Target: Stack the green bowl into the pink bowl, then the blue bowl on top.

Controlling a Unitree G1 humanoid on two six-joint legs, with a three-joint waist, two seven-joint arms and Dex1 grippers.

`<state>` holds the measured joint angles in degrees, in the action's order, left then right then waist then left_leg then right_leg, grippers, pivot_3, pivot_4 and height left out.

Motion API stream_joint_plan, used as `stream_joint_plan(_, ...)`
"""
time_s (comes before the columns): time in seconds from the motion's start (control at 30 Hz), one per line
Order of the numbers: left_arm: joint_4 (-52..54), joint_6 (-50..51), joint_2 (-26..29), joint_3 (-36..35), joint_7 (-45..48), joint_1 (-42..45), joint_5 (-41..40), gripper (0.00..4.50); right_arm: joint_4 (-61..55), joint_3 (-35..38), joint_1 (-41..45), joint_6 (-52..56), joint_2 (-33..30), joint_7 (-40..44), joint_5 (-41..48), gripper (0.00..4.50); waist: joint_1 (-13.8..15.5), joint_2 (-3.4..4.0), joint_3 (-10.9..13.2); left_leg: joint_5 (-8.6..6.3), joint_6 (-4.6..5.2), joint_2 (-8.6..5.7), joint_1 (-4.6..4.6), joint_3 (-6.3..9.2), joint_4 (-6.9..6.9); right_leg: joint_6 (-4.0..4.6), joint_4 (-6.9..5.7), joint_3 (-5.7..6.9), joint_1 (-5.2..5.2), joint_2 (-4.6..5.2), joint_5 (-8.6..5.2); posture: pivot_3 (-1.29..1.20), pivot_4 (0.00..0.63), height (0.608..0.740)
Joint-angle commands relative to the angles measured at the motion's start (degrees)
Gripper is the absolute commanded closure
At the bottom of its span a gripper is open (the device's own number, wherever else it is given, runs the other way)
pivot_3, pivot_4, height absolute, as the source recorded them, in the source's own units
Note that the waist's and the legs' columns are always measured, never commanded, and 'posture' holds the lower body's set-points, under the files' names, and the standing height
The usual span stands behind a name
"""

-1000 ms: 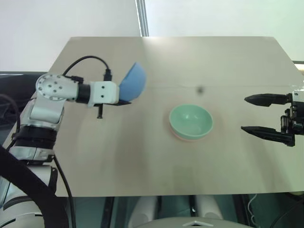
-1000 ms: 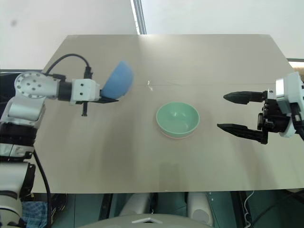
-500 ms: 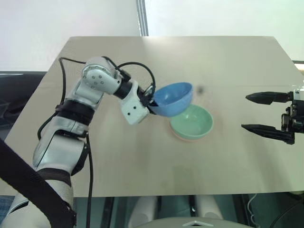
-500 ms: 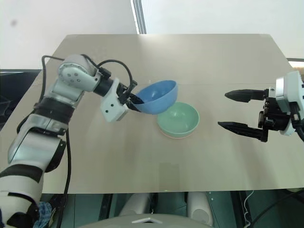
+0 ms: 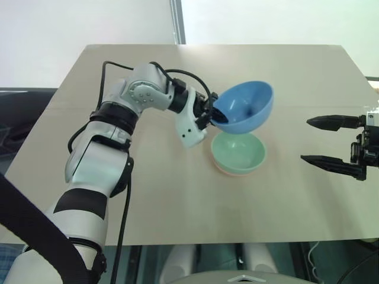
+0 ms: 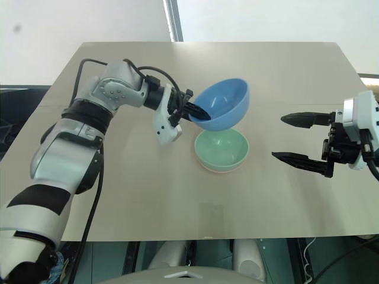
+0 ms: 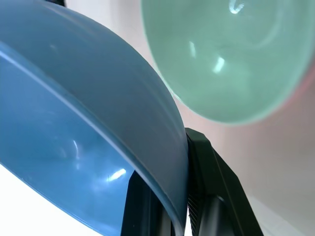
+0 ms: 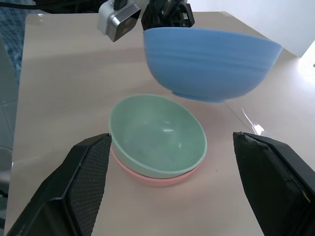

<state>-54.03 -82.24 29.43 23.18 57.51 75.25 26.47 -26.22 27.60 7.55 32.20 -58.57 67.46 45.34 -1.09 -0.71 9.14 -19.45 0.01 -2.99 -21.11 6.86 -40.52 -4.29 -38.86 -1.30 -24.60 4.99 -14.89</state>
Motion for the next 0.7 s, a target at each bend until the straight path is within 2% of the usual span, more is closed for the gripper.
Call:
stream_joint_plan(0.03, -1.6, -3.3, 0.3, 0.9, -6.2, 2.7, 4.2, 4.45, -1.2, 1.1, 0.3, -1.1, -0.3, -0.3, 0.3, 0.19, 0.1, 0.0, 0.0, 0.0, 0.0, 0.0, 0.0, 0.0, 0.0, 0.0, -0.01, 0.0, 0.0, 0.0, 0.0, 0.0, 0.15, 0.74)
stream_joint_plan(0.27, -4.5, -7.2, 1.9, 6.0, -11.3, 3.6, 6.9, 4.45, -2.0, 1.6, -0.6, -1.1, -0.1, -0.9, 0.4, 0.19, 0.2, -0.01, 0.0, 0.0, 0.0, -0.02, -0.01, 0.01, -0.02, -0.01, -0.01, 0.01, 0.01, 0.01, 0.0, 0.0, 0.15, 0.74)
stream_joint_plan(0.53, -4.8, -7.8, 2.3, 8.1, -17.6, 4.2, 11.4, 4.45, -2.4, 1.8, -1.0, -1.2, -0.1, -1.6, 0.3, 0.19, 0.3, -0.01, 0.0, 0.0, 0.0, -0.03, -0.01, 0.01, -0.02, -0.01, -0.01, 0.01, 0.01, 0.01, 0.0, 0.0, 0.15, 0.74)
stream_joint_plan(0.6, -4.7, -7.8, 2.5, 8.4, -19.2, 4.3, 12.3, 3.64, -2.5, 1.9, -1.1, -1.1, -0.2, -1.7, 0.4, 0.19, 0.2, -0.01, 0.0, 0.0, 0.0, -0.03, -0.01, 0.01, -0.02, -0.01, -0.01, 0.01, 0.01, 0.01, 0.0, 0.0, 0.15, 0.74)
stream_joint_plan(0.63, -4.8, -7.7, 2.6, 8.7, -19.8, 4.4, 12.7, 3.39, -2.5, 2.0, -1.2, -1.1, -0.2, -1.8, 0.5, 0.19, 0.2, -0.01, 0.0, 0.0, 0.0, -0.03, -0.01, 0.02, -0.02, -0.01, -0.01, 0.01, 0.01, 0.01, 0.0, 0.0, 0.15, 0.74)
stream_joint_plan(0.7, -4.6, -7.5, 2.4, 8.5, -21.6, 4.3, 13.5, 2.35, -2.6, 2.0, -1.2, -1.0, -0.3, -1.8, 0.5, 0.19, 0.3, -0.01, 0.0, 0.0, 0.0, -0.03, -0.01, 0.02, -0.02, -0.01, -0.01, 0.01, 0.01, 0.01, 0.0, 0.0, 0.15, 0.74)
